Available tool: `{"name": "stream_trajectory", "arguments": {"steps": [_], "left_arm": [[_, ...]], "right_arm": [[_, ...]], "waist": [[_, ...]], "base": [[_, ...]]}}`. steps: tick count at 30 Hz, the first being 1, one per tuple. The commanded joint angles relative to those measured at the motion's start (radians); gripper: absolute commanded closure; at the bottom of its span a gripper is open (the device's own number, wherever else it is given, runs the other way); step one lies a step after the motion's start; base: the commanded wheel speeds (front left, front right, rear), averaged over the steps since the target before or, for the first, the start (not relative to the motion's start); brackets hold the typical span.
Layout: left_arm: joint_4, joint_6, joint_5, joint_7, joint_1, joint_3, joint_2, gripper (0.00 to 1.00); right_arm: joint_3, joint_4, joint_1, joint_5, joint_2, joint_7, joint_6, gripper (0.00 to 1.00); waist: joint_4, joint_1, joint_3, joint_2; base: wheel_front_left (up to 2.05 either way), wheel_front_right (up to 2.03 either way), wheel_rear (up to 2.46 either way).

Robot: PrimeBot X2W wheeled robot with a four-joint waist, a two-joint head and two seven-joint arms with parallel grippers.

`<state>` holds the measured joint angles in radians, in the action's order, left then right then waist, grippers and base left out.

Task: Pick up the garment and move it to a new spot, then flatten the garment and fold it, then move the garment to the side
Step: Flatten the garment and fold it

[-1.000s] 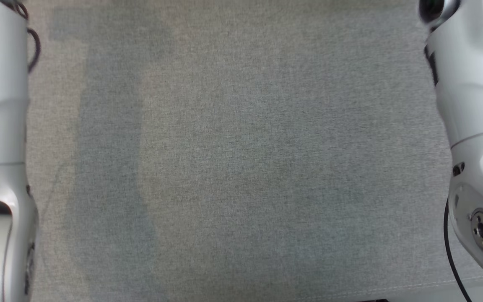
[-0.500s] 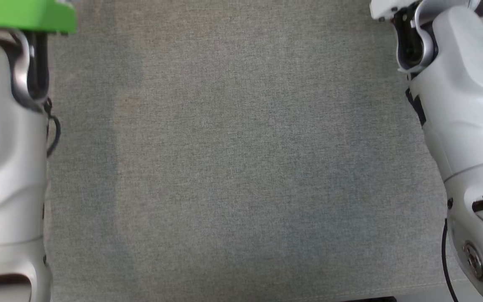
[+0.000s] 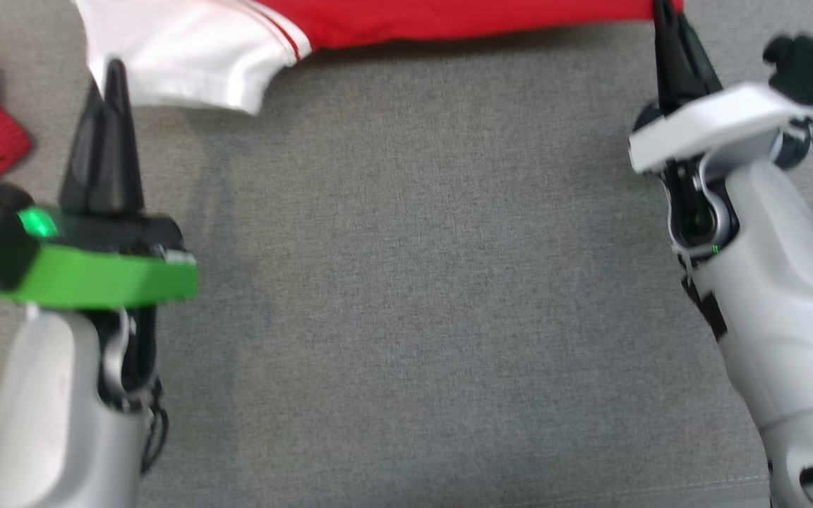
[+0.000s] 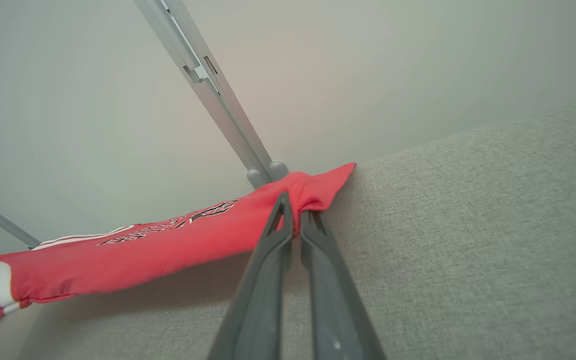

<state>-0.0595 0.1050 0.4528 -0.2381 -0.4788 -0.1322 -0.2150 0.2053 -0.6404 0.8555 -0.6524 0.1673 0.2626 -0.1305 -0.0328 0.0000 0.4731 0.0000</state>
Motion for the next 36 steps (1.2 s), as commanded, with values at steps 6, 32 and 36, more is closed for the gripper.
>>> {"name": "stream_trajectory", "arguments": {"steps": [6, 32, 36], "left_arm": [[0.114, -0.03, 0.019, 0.02, 0.252, -0.033, 0.02, 1.0], [0.384, -0.109, 0.092, 0.125, 0.791, -0.084, 0.006, 1.0], [0.321, -0.105, 0.103, 0.117, 0.8, -0.088, 0.016, 1.0]], "right_arm": [[-0.037, 0.121, -0.257, -0.057, 0.027, 0.003, 0.0, 1.0], [-0.241, 0.597, -0.994, 0.006, -0.105, -0.244, 0.0, 1.0], [-0.231, 0.54, -1.002, 0.011, -0.112, -0.238, 0.0, 1.0]], "waist": [[0.037, 0.0, -0.221, 0.0], [0.034, 0.0, -0.437, 0.0], [0.037, 0.0, -0.437, 0.0]], "base": [[0.0, 0.0, 0.0], [0.0, 0.0, 0.0], [0.0, 0.0, 0.0]]}}
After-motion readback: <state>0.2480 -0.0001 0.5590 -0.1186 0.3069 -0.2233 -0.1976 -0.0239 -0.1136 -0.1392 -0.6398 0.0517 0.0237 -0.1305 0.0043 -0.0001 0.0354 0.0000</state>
